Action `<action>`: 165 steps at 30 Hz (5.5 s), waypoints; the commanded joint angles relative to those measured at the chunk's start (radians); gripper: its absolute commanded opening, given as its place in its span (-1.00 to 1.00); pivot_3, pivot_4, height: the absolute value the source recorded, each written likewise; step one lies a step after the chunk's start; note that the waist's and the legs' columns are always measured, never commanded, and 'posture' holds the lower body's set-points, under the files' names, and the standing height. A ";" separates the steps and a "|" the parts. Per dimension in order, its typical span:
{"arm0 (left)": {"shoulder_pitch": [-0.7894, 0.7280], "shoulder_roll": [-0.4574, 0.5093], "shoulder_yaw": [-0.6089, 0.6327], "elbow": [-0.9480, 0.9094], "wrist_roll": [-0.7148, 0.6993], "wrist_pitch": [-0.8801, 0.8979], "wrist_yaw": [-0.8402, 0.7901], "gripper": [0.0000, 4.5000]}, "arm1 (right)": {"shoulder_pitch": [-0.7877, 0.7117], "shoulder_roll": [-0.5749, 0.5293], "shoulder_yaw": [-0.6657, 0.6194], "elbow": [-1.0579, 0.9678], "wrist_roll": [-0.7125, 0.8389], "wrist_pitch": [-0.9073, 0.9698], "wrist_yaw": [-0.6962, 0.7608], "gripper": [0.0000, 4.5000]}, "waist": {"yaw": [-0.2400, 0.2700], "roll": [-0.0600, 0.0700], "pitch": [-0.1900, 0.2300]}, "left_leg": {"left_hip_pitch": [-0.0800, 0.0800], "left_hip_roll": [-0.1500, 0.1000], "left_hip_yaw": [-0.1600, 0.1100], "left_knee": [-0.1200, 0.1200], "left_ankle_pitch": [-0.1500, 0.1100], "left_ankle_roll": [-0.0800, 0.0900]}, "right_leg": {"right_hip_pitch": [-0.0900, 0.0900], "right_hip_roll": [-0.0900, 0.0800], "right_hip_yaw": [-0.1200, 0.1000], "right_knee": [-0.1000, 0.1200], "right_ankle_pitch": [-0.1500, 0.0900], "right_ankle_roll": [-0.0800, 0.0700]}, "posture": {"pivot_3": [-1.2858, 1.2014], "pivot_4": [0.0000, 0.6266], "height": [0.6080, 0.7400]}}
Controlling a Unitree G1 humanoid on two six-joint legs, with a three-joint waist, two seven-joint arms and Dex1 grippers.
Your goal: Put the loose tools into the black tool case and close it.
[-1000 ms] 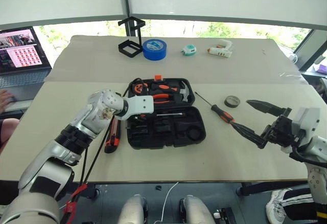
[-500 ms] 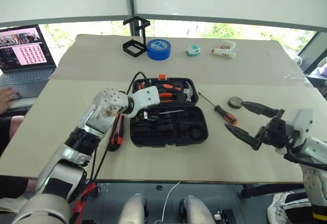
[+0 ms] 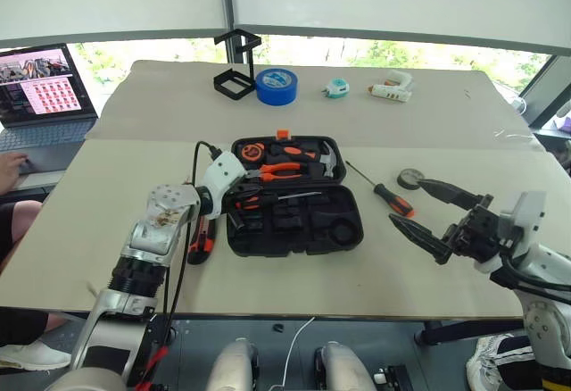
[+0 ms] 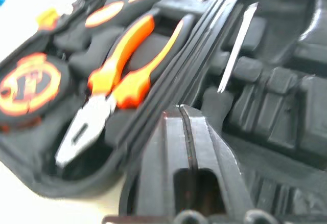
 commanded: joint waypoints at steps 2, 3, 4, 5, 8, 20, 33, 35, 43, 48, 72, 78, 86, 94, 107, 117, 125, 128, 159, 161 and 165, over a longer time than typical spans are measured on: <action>0.009 -0.020 -0.066 0.010 0.038 -0.047 0.009 -0.99 | -0.024 -0.003 -0.005 -0.018 0.011 -0.001 0.009 1.00 | -0.003 0.000 0.000 | 0.000 0.000 0.000 0.000 0.000 0.000 | 0.000 0.000 0.000 0.000 0.000 0.000 | 0.03 -0.52 1.00; 0.009 -0.028 -0.076 0.023 0.043 -0.058 0.014 -0.99 | -0.027 -0.006 -0.005 -0.010 0.010 -0.003 0.015 1.00 | -0.002 0.000 0.000 | 0.000 0.000 0.000 0.000 0.000 0.000 | 0.000 0.000 0.000 0.000 0.000 0.000 | 0.03 -0.52 1.00; 0.007 -0.035 -0.082 0.029 0.044 -0.063 0.014 -0.99 | -0.030 -0.009 -0.007 -0.002 0.009 -0.005 0.020 1.00 | -0.002 0.000 0.000 | 0.001 0.000 0.000 0.000 0.000 0.000 | 0.001 0.000 0.000 0.000 0.000 0.000 | 0.03 -0.52 1.00; 0.005 -0.039 -0.087 0.035 0.045 -0.066 0.012 -0.99 | -0.034 -0.010 -0.008 0.004 0.007 -0.006 0.023 1.00 | 0.000 0.000 0.000 | 0.003 0.000 0.000 0.000 0.000 0.000 | 0.002 0.000 0.000 0.000 0.000 0.000 | 0.03 -0.52 1.00; 0.000 -0.026 -0.152 0.059 0.102 -0.088 -0.003 -0.99 | -0.043 -0.010 -0.008 0.014 0.002 -0.004 0.029 1.00 | 0.003 0.000 0.000 | 0.004 0.000 0.001 0.000 0.000 0.000 | 0.004 0.000 0.000 0.000 0.000 0.000 | 0.03 -0.52 1.00; 0.018 -0.046 -0.126 0.051 0.093 -0.066 -0.001 -0.99 | -0.028 0.020 0.008 0.000 -0.002 -0.003 0.008 1.00 | 0.006 0.005 -0.012 | 0.008 -0.001 0.001 0.001 -0.001 0.002 | 0.008 0.000 0.000 -0.001 0.000 0.000 | 0.03 -0.52 1.00; 0.357 0.213 0.336 -0.241 -0.325 -0.229 -0.260 0.61 | 0.152 0.006 -0.180 0.190 -0.064 -0.110 0.051 1.00 | -0.010 0.006 -0.011 | 0.007 0.004 0.002 -0.002 -0.002 0.003 | 0.004 -0.001 0.002 -0.002 0.000 -0.001 | 0.03 -0.52 1.00; 0.451 0.227 0.404 -0.298 -0.381 -0.219 -0.275 0.97 | 0.187 0.010 -0.193 0.243 -0.103 -0.153 0.053 1.00 | -0.004 0.006 -0.011 | 0.007 0.003 0.003 -0.002 -0.002 0.003 | 0.004 -0.002 0.002 -0.003 0.000 -0.001 | 0.03 -0.52 1.00; 0.771 0.215 0.522 -0.469 -0.465 -0.264 -0.303 0.99 | 0.206 -0.017 -0.162 0.255 -0.167 -0.072 -0.034 1.00 | -0.006 0.007 -0.010 | 0.008 0.006 0.004 -0.002 -0.003 0.002 | 0.003 -0.002 0.003 -0.003 -0.006 -0.012 | 0.03 -0.52 1.00; 0.726 0.179 0.476 -0.519 -0.489 -0.254 -0.248 0.99 | -0.018 -0.116 -0.033 0.286 -0.217 0.099 -0.059 1.00 | -0.011 0.007 -0.010 | 0.010 0.005 0.006 -0.002 -0.005 -0.001 | 0.003 -0.001 0.005 -0.002 -0.003 -0.014 | 0.03 -0.52 1.00; 0.660 0.185 0.401 -0.564 -0.514 -0.232 -0.155 1.00 | -0.761 -0.064 0.403 0.976 -0.557 0.161 0.024 -0.40 | -0.018 0.007 -0.009 | 0.005 0.004 0.005 -0.003 -0.004 0.003 | 0.000 0.001 0.003 -0.003 -0.001 -0.005 | 0.03 -0.52 1.00; 0.651 0.157 0.439 -0.625 -0.644 -0.158 -0.072 1.00 | -0.684 -0.117 0.290 0.790 -0.498 0.165 0.008 -0.54 | -0.017 0.007 -0.009 | 0.003 0.005 0.005 -0.003 -0.004 0.003 | 0.000 0.000 0.003 -0.003 0.000 -0.004 | 0.03 -0.52 1.00; 0.678 0.214 0.449 -0.654 -0.599 -0.193 -0.130 1.00 | -0.623 -0.133 0.281 0.460 -0.377 0.068 0.219 -0.54 | -0.032 0.007 -0.009 | 0.004 0.005 0.005 -0.003 -0.004 0.003 | -0.001 0.002 0.003 -0.002 0.000 -0.004 | 0.03 -0.52 1.00; 0.773 0.308 0.472 -0.496 -0.461 -0.358 -0.303 1.00 | -0.833 -0.034 0.588 0.572 -0.538 -0.098 0.442 -0.54 | -0.032 0.008 -0.008 | 0.006 0.005 0.007 -0.006 -0.004 0.002 | -0.003 0.002 0.003 -0.002 -0.001 -0.006 | 0.03 -0.52 1.00; 0.846 0.266 0.484 -0.505 -0.450 -0.385 -0.262 1.00 | -0.944 0.060 0.703 0.796 -0.694 -0.057 0.417 -0.54 | -0.024 0.007 -0.008 | -0.005 0.005 0.009 -0.006 -0.003 0.001 | -0.015 0.000 0.003 0.000 0.000 -0.006 | 0.03 -0.52 1.00; 0.846 0.271 0.483 -0.524 -0.459 -0.373 -0.241 1.00 | -0.993 0.098 0.721 0.904 -0.747 -0.121 0.412 -0.54 | -0.029 0.007 -0.008 | -0.004 0.005 0.009 -0.006 -0.003 0.001 | -0.015 0.000 0.002 0.000 0.000 -0.006 | 0.03 -0.52 1.00; 0.857 0.260 0.489 -0.483 -0.453 -0.407 -0.260 1.00 | -1.019 0.104 0.656 0.926 -0.698 -0.229 0.429 0.46 | -0.029 0.007 -0.008 | -0.004 0.005 0.010 -0.006 -0.003 0.001 | -0.014 0.000 0.002 0.000 0.000 -0.006 | 0.03 -0.52 1.00; 0.859 0.257 0.488 -0.475 -0.451 -0.413 -0.263 1.00 | -1.029 0.094 0.614 0.914 -0.632 -0.184 0.486 0.91 | -0.029 0.007 -0.008 | -0.004 0.006 0.010 -0.006 -0.003 0.001 | -0.015 0.000 0.003 0.000 0.000 -0.006 | 0.03 -0.52 1.00; 0.724 0.277 0.431 -0.503 -0.426 -0.318 -0.176 1.00 | -0.860 0.327 0.568 0.998 -0.607 -0.197 0.274 -0.98 | -0.031 0.007 -0.008 | -0.003 0.005 0.010 -0.006 -0.002 -0.001 | -0.014 0.001 0.002 0.003 0.001 -0.006 | 0.03 -0.52 1.00; 0.723 0.276 0.432 -0.503 -0.424 -0.317 -0.174 1.00 | -0.856 0.335 0.572 1.004 -0.613 -0.203 0.271 -0.98 | -0.035 0.007 -0.008 | -0.002 0.006 0.010 -0.006 -0.002 -0.001 | -0.014 0.001 0.003 0.003 0.001 -0.006 | 0.03 -0.52 1.00; 0.725 0.281 0.425 -0.516 -0.420 -0.292 -0.158 1.00 | -0.854 0.350 0.608 1.036 -0.660 -0.220 0.250 -0.98 | -0.038 0.007 -0.008 | -0.002 0.006 0.010 -0.006 -0.002 -0.001 | -0.014 0.001 0.003 0.005 0.001 -0.007 | 0.03 -0.52 1.00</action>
